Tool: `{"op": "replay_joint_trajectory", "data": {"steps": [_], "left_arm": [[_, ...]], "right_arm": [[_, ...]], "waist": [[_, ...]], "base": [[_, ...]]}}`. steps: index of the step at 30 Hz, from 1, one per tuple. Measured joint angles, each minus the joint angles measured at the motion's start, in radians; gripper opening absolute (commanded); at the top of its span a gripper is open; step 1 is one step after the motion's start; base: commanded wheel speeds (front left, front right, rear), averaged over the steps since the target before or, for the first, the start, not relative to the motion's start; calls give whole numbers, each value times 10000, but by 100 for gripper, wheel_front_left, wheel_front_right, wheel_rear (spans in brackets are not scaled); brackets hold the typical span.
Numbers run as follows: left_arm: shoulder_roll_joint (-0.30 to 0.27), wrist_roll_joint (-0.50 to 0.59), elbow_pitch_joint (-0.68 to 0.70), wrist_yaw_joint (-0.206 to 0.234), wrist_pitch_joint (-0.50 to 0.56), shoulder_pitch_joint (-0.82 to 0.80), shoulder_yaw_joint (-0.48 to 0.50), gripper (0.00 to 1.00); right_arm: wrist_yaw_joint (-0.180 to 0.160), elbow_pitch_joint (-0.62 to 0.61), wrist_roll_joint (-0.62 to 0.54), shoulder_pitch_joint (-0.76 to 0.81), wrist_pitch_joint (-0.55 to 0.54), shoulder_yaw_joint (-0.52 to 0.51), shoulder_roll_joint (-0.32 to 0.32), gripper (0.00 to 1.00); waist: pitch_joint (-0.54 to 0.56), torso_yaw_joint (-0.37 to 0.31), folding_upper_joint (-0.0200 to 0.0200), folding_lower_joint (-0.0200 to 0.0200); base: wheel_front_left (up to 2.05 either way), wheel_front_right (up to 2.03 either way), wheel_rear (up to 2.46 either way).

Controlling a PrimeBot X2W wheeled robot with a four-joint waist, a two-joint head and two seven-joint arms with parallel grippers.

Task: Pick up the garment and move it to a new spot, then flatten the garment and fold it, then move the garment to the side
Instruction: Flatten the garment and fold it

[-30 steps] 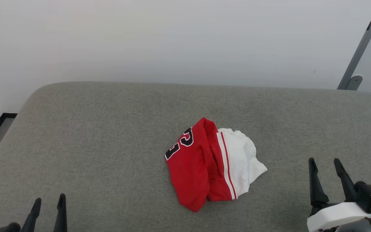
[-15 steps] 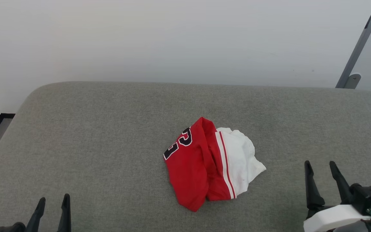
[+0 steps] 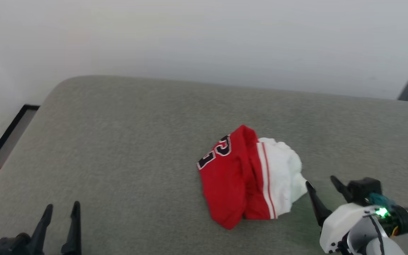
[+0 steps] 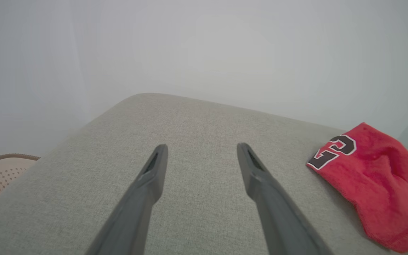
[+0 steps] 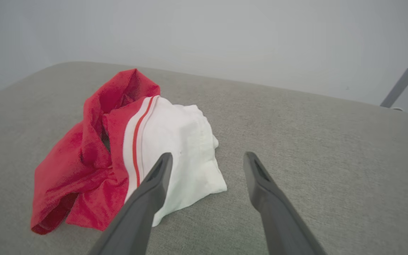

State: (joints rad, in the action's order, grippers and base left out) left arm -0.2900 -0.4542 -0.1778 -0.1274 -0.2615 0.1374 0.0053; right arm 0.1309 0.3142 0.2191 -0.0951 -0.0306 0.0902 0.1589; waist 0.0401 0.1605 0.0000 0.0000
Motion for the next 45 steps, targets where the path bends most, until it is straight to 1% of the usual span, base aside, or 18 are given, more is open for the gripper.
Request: {"op": "replay_joint_trajectory", "data": {"steps": [3,8,13,17,22,23,24,25,30,35,38,41,43,44,45], "left_arm": [[-17,-82,13,0,0,-118,-205,100],[-29,-228,-69,-2,0,-408,-481,100],[-19,-389,-163,-2,0,-731,-700,100],[-15,-481,-242,-2,0,-941,-813,100],[-6,-560,-307,-2,0,-1092,-865,100],[-12,-562,-309,0,0,-1131,-859,100],[-12,-573,-309,-2,0,-1145,-859,100],[-6,-579,-322,0,0,-1145,-855,100],[-2,-706,-320,0,0,-1140,-709,100],[-54,-754,-278,0,0,-1129,-604,100],[-86,-756,-242,-2,-2,-1112,-518,100],[-113,-763,-211,-2,0,-1069,-462,100],[-125,-763,-176,-2,0,-1064,-437,100],[-123,-763,-150,-2,0,-1059,-435,100],[-125,-763,-130,-2,0,-1058,-439,100]], "right_arm": [[2,374,184,-350,-911,387,303,100],[2,961,240,-1169,-2098,807,936,100],[2,1829,280,-1876,-3363,1078,1191,100],[2,2568,337,-2418,-3942,1381,1310,100],[2,3242,401,-2952,-4278,1547,1300,100],[2,3379,426,-3087,-4326,1616,1294,98],[4,3492,462,-3207,-4376,1661,1306,7],[4,3555,460,-3305,-4368,1755,1323,0],[8,3666,840,-3611,-4370,1900,1244,0],[13,2863,1275,-3599,-4882,1898,1344,0],[10,1871,1557,-3285,-5402,1732,1574,0],[10,564,1726,-2820,-5990,1386,1716,0],[10,-293,1720,-2364,-6475,1045,1856,0],[10,-1106,1720,-1733,-6980,579,1914,0],[8,-1528,1714,-1394,-7214,299,1889,0]], "waist": [[-107,309,0,0],[-434,801,0,0],[-809,1270,0,0],[-1080,1607,0,0],[-1329,1845,0,0],[-1381,1884,0,0],[-1428,1913,0,0],[-1465,1933,0,0],[-1532,1796,0,0],[-1503,1458,0,0],[-1471,1224,0,0],[-1447,995,0,0],[-1444,855,0,0],[-1458,746,0,0],[-1477,707,0,0]], "base": [[0,0,0],[0,0,0],[0,0,0],[0,0,0],[0,0,0],[0,0,0],[0,0,0],[0,0,0],[0,0,0],[0,0,0],[0,0,0],[0,0,0],[0,0,0],[0,0,0],[0,0,0]]}}
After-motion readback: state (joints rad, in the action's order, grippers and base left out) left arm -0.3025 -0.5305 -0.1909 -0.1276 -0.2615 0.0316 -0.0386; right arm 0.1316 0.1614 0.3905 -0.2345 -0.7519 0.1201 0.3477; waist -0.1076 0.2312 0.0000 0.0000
